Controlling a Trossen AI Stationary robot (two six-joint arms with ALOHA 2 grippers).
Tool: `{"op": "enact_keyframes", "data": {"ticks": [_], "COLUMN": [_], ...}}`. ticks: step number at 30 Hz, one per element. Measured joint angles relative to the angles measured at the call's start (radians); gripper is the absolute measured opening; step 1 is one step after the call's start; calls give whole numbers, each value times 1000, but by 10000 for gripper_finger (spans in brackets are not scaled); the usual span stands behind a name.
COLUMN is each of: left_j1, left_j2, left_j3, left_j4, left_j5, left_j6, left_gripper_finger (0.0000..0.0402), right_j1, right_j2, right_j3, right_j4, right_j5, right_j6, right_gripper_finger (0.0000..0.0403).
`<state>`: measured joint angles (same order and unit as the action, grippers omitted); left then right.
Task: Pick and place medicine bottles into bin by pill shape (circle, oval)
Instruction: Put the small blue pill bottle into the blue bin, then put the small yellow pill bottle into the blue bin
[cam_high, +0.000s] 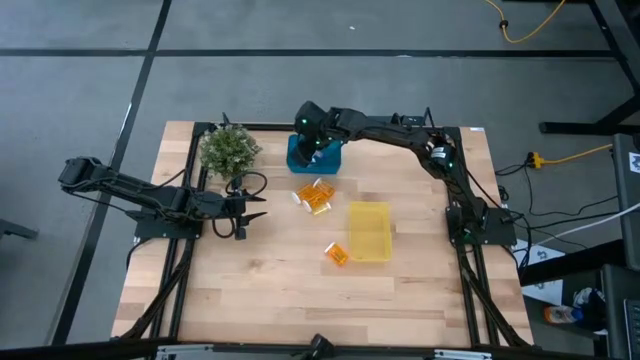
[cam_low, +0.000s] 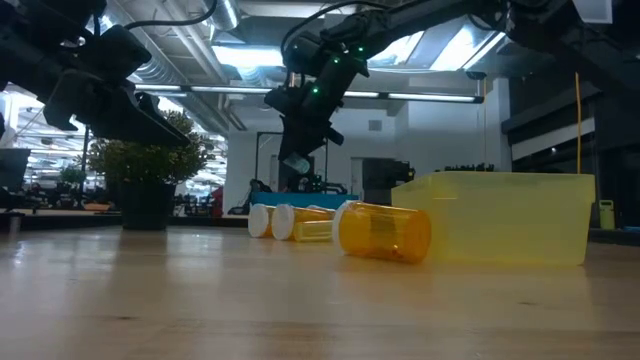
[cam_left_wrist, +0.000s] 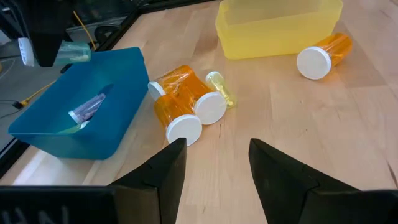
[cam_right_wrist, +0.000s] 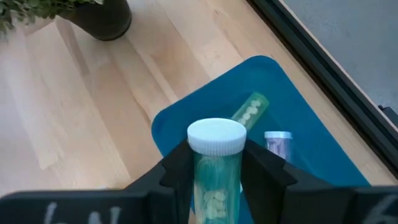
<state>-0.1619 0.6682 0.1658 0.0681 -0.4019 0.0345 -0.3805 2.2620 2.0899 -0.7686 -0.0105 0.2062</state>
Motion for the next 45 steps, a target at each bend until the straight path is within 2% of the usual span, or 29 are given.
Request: {"op": "enact_keyframes", "data": {"ticks": [10,14,22,27,37,45], "left_j1": [0,0,0,0,0,0], "left_j2": [0,0,0,0,0,0], "left_j3": [0,0,0,0,0,0], "left_j4": [0,0,0,0,0,0], "left_j5": [0,0,0,0,0,0], "left_j6": [0,0,0,0,0,0], "left_gripper_finger": [169,169,169,169,169,169], "right_j1": [0,0,2,19,136,253], "right_j2": [0,0,1,1,1,1], "right_j3": [0,0,0,0,0,0], "right_j4": [0,0,-16,-121,-330,-364], "right_j5": [117,121,118,117,120,147], "right_j6": [46,47,47,68,90,128], "right_gripper_finger": [177,192,190,189,189,189]}}
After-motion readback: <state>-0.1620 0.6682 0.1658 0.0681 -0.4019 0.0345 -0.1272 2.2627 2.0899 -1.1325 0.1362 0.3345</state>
